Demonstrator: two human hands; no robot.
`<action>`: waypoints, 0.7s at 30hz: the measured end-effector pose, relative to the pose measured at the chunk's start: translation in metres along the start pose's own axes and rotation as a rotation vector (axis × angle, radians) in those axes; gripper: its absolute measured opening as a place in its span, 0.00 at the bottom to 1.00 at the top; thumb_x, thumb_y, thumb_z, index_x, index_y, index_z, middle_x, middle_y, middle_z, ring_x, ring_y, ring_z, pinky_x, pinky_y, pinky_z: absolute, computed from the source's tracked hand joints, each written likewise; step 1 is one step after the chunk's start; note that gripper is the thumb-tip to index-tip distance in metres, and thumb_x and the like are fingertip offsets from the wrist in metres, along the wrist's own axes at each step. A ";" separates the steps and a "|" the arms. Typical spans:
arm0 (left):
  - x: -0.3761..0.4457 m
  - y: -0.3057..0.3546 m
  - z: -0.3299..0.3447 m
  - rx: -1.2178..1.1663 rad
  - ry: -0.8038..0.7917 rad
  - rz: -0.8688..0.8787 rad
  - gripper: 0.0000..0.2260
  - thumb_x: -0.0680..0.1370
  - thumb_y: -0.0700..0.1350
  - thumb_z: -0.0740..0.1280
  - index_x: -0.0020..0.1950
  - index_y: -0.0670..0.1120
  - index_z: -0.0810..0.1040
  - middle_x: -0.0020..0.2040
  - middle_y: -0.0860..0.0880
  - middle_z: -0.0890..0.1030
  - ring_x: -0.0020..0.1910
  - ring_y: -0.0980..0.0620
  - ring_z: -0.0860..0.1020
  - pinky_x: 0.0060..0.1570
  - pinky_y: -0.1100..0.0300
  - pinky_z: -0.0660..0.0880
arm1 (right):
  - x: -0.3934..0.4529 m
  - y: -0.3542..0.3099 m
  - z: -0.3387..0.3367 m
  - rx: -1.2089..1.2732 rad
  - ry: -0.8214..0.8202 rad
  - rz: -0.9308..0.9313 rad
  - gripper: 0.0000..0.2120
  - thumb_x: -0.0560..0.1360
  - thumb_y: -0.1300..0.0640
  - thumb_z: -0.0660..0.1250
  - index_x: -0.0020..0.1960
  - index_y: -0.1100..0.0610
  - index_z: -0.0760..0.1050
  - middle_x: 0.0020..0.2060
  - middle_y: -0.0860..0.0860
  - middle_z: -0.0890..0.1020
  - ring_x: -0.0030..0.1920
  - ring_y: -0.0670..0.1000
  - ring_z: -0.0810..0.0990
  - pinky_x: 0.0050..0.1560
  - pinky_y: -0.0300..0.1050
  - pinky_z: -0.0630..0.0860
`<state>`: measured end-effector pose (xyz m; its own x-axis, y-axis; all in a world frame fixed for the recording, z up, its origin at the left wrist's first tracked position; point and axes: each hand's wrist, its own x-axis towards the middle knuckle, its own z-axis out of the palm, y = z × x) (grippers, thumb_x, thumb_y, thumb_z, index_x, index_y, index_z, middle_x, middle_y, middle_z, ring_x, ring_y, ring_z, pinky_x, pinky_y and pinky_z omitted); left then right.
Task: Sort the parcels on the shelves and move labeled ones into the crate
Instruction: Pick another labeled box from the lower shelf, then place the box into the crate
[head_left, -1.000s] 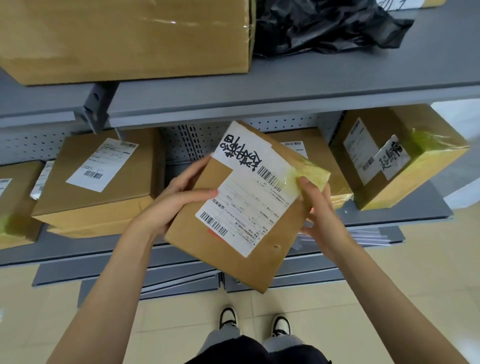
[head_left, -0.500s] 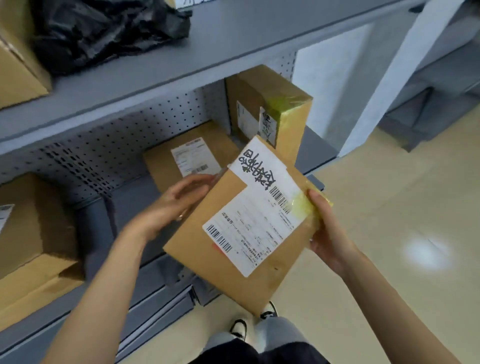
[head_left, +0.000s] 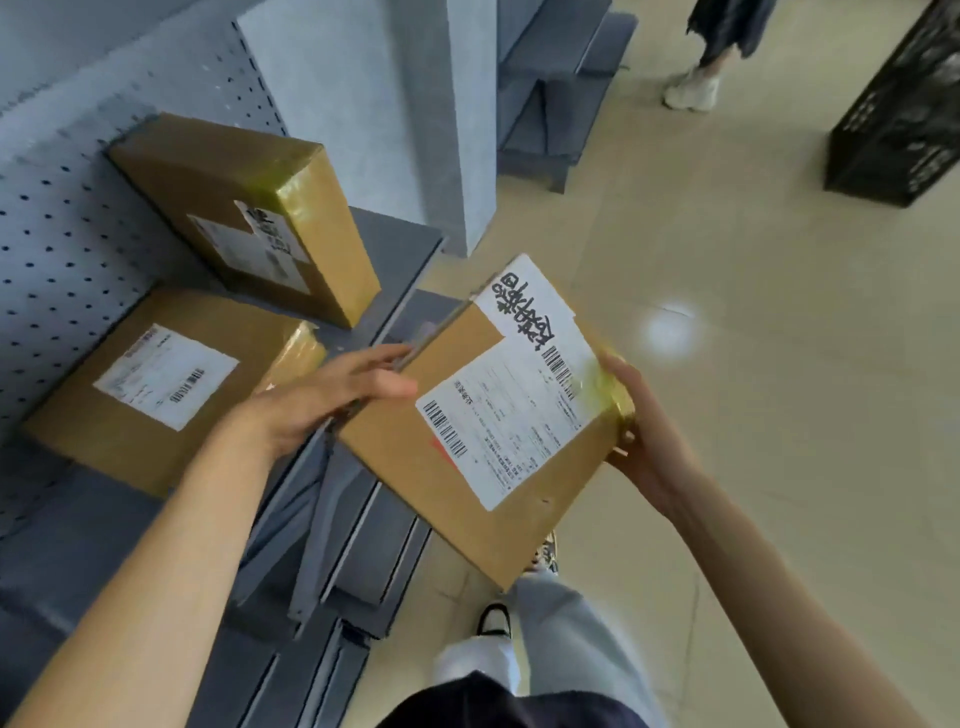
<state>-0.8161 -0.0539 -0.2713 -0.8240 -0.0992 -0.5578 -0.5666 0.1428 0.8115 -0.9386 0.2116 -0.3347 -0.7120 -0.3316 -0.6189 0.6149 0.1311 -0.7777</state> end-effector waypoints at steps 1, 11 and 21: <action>0.010 0.011 0.004 0.047 -0.028 0.024 0.39 0.54 0.59 0.72 0.65 0.58 0.71 0.60 0.53 0.79 0.53 0.56 0.81 0.49 0.63 0.76 | -0.007 0.002 -0.011 -0.045 0.082 -0.055 0.37 0.64 0.34 0.69 0.67 0.49 0.66 0.52 0.49 0.74 0.47 0.47 0.76 0.49 0.45 0.76; 0.076 0.174 0.151 0.988 -0.572 0.147 0.40 0.54 0.65 0.72 0.66 0.62 0.69 0.57 0.62 0.75 0.53 0.63 0.76 0.47 0.68 0.71 | -0.107 -0.039 -0.115 -0.979 0.246 -0.602 0.49 0.58 0.33 0.73 0.74 0.42 0.57 0.75 0.49 0.58 0.76 0.53 0.41 0.74 0.60 0.39; 0.032 0.232 0.421 1.379 -1.045 0.187 0.34 0.55 0.60 0.72 0.61 0.60 0.73 0.48 0.68 0.78 0.44 0.71 0.78 0.37 0.77 0.72 | -0.227 0.028 -0.302 -0.464 -0.172 -0.142 0.48 0.63 0.48 0.76 0.73 0.34 0.50 0.68 0.49 0.69 0.54 0.51 0.82 0.45 0.41 0.81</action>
<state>-0.9744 0.3902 -0.1738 -0.2114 0.5605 -0.8007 0.4018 0.7967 0.4516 -0.8622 0.5724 -0.2500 -0.6877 -0.5202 -0.5064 0.2726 0.4615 -0.8442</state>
